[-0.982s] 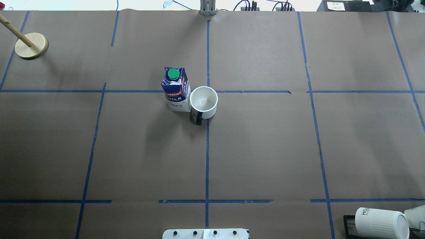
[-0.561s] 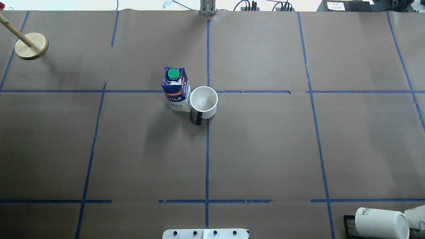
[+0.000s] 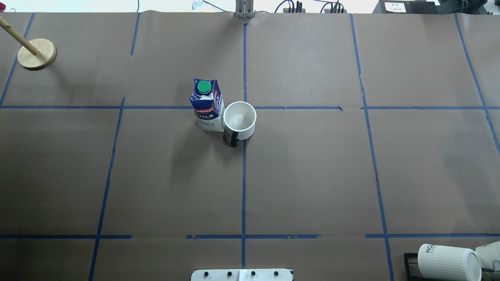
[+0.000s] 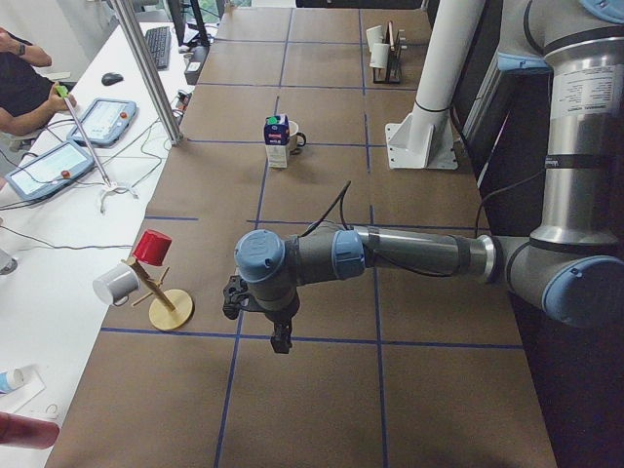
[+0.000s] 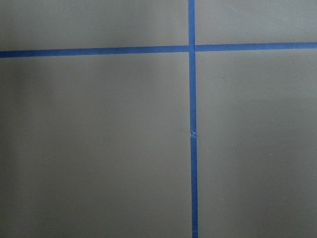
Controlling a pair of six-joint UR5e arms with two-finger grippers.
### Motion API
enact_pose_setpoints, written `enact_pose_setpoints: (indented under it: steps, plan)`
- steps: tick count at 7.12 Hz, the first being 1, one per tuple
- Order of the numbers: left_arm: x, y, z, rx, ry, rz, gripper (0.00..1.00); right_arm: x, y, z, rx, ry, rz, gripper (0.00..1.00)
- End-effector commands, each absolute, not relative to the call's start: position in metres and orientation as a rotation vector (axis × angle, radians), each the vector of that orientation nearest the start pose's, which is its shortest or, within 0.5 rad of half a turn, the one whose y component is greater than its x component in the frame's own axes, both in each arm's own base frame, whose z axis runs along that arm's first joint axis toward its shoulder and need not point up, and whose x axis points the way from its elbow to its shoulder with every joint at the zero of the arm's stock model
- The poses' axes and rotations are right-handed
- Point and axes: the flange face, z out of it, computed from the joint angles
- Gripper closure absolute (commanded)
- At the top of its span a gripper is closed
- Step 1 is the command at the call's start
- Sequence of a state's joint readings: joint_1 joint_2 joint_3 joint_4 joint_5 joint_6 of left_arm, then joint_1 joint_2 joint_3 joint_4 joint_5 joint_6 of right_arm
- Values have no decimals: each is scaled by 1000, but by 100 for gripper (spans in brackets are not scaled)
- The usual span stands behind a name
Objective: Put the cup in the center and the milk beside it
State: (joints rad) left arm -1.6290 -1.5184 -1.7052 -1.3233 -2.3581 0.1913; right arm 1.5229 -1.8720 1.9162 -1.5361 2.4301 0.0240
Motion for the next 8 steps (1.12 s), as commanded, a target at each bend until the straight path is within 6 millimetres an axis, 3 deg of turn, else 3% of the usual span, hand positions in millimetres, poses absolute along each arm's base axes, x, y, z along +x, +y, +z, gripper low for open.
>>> enact_pose_setpoints:
  steps: [1, 4, 6, 8]
  plan:
    - [-89, -450, 646, -59, 800, 58, 0, 48, -372, 609, 65, -856, -68, 0]
    - [-88, -460, 633, -29, 795, 77, 0, 55, -371, 609, 72, -854, -51, 0]
    - [-88, -463, 637, -6, 790, 87, 0, 55, -369, 609, 72, -856, -52, 0]
    - [-89, -472, 620, 27, 783, 101, 0, 55, -374, 606, 80, -852, -56, 0]
